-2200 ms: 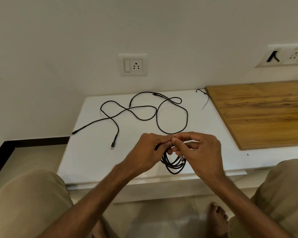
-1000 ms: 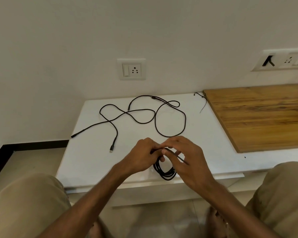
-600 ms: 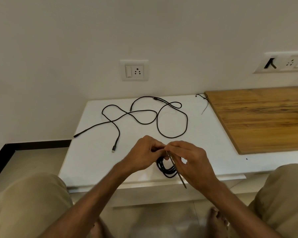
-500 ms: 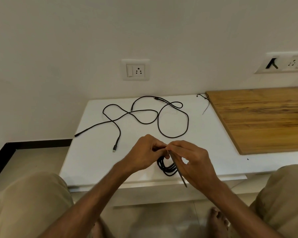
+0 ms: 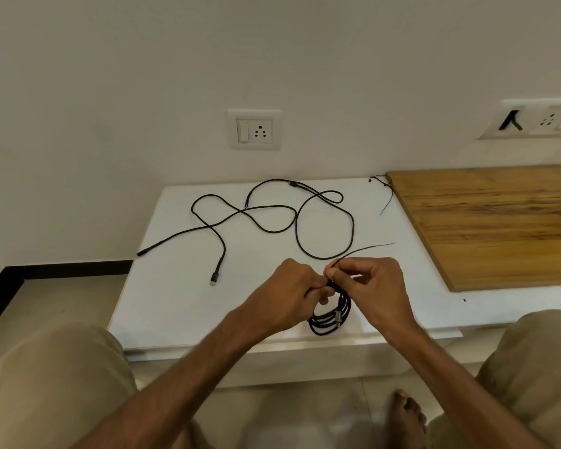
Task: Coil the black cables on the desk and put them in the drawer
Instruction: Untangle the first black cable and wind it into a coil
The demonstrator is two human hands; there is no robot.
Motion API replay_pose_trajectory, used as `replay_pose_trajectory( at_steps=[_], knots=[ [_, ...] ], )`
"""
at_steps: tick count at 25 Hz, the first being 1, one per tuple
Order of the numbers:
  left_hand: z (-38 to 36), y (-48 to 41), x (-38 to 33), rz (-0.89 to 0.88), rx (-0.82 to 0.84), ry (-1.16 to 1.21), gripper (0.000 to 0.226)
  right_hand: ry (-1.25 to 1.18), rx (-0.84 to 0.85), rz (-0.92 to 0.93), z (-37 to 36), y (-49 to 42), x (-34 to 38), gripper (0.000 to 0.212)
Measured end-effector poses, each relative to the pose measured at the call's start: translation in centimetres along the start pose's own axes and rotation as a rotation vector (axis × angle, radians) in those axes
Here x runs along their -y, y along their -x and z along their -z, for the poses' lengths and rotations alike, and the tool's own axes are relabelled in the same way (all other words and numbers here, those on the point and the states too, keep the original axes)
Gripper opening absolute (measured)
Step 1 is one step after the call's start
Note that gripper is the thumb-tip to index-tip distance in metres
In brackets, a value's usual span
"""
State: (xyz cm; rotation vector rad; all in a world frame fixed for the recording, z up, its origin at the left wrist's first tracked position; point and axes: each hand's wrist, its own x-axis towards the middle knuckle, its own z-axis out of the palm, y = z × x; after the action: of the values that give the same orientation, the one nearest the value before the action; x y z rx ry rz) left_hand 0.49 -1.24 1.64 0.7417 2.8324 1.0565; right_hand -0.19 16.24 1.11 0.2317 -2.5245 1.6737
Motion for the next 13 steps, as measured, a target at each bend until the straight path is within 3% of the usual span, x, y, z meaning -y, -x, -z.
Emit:
replay_pose_trajectory(
  at_steps=[3, 5, 10, 13],
  knots=[
    [-0.4, 0.0, 0.2, 0.043, 0.019, 0.013, 0.027, -0.157, 0.034, -0.117, 0.0, -0.1, 0.0, 0.019],
    [-0.7, 0.0, 0.3, 0.112, 0.015, 0.084, 0.029, -0.099, 0.003, -0.091, -0.3, -0.2, -0.4, 0.01],
    [-0.6, -0.3, 1.1, 0.259, 0.02, 0.226, 0.029, 0.193, -0.11, 0.2, -1.1, 0.7, -0.9, 0.009],
    [0.1, -0.1, 1.8, 0.269, 0.056, 0.326, 0.03, 0.281, -0.082, 0.441, -1.2, 1.1, -1.3, 0.011]
  ],
)
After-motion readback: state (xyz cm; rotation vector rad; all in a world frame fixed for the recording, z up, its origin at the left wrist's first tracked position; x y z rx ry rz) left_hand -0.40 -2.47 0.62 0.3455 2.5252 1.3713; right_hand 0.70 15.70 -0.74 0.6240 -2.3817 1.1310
